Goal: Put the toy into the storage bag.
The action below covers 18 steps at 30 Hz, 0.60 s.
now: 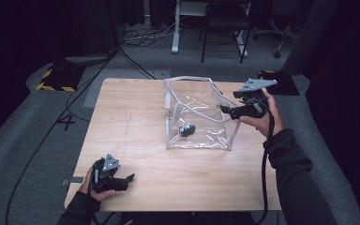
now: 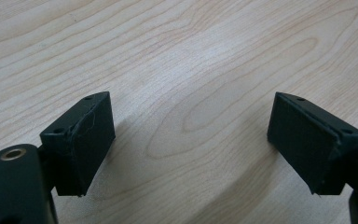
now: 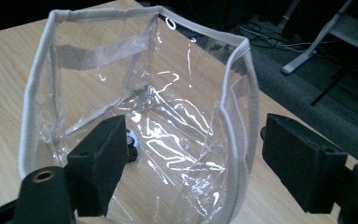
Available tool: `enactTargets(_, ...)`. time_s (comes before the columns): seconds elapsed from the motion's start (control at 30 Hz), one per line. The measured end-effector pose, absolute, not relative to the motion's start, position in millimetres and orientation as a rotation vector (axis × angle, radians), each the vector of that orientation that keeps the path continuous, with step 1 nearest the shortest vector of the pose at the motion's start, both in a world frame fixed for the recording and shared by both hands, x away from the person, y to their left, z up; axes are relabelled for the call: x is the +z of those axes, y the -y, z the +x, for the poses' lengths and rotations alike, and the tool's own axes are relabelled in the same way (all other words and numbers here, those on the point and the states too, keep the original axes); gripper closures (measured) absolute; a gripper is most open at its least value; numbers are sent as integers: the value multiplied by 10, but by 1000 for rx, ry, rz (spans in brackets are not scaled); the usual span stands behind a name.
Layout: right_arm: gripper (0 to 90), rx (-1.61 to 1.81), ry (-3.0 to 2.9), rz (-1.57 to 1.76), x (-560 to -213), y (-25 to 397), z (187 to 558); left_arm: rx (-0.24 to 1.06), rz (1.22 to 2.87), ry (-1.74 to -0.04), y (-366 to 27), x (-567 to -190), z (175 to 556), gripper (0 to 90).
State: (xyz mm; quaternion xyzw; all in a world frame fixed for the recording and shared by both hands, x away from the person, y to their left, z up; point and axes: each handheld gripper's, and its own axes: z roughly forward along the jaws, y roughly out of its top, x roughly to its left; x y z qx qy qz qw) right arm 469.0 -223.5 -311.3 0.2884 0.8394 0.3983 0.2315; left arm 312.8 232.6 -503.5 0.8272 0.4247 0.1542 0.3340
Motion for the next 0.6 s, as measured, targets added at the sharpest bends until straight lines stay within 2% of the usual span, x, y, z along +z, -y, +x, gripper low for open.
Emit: enactTargets(0.6, 222, 1123, -2194, 832, -3058, 2394, 4659, 402, 2159, -1109, -2325, -5035, 3128, 152)
